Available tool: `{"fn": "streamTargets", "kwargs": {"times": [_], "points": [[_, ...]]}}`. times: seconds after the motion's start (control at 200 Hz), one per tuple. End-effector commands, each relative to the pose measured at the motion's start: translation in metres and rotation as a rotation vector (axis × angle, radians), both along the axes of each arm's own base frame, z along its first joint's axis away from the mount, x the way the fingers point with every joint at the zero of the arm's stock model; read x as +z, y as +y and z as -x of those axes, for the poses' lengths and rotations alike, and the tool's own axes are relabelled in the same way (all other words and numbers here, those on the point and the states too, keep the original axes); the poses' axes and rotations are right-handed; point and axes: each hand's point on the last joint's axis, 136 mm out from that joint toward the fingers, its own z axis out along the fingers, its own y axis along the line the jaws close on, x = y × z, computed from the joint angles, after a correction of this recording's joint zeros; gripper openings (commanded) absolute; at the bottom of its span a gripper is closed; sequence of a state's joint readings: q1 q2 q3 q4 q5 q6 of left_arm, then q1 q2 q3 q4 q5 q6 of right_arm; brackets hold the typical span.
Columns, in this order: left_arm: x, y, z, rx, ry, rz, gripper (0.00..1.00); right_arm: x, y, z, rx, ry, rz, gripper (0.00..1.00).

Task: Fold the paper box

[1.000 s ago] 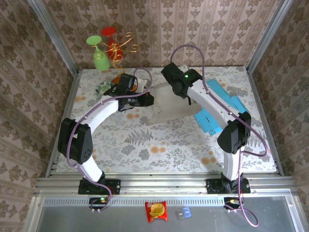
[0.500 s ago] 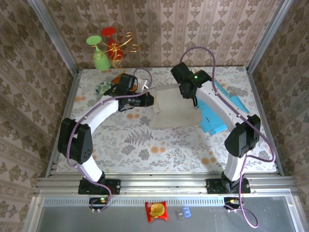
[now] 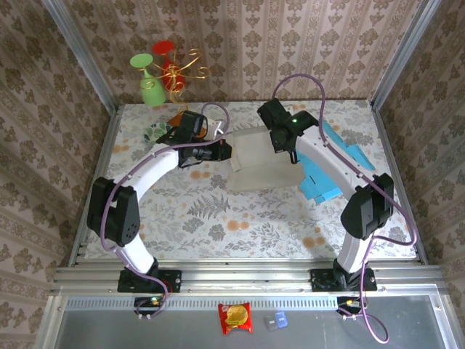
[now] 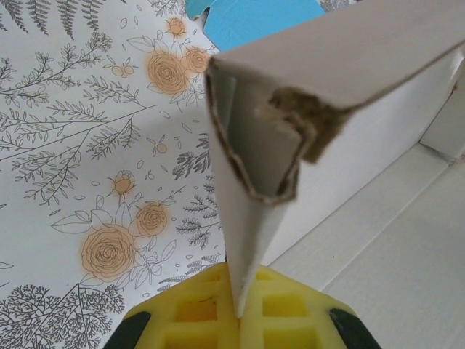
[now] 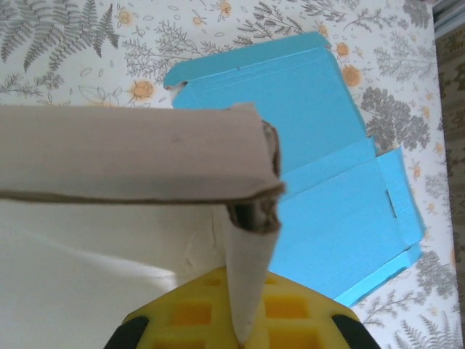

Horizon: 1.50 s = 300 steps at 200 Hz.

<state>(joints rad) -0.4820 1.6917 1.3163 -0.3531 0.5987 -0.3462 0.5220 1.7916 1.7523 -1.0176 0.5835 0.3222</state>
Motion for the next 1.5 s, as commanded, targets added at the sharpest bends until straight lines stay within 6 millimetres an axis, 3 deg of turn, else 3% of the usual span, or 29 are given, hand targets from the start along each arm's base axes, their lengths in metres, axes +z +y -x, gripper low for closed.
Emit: {"fn": "streamTargets", "kwargs": {"times": [0.0,0.15,0.445,0.64,1.0,1.495], "points": [[-0.011,-0.001,-0.002,0.014,0.004,-0.033,0.0,-0.003,0.002,-0.001,-0.015,-0.031,0.064,0.0],[-0.041,0.004,-0.003,0.083,0.028,-0.069,0.0,-0.014,0.013,0.013,-0.022,-0.035,0.081,0.0],[-0.121,0.012,0.013,0.184,0.136,-0.113,0.01,-0.061,0.029,0.032,-0.023,0.028,0.138,0.0],[-0.15,0.013,0.017,0.241,0.197,-0.109,0.04,-0.072,0.032,0.037,-0.014,0.044,0.188,0.0],[-0.156,0.013,0.015,0.291,0.203,-0.088,0.17,-0.067,0.04,0.039,0.003,0.03,0.189,0.0],[-0.16,0.014,0.011,0.319,0.214,-0.118,0.15,-0.06,0.041,0.041,0.005,0.009,0.185,0.0]]}}
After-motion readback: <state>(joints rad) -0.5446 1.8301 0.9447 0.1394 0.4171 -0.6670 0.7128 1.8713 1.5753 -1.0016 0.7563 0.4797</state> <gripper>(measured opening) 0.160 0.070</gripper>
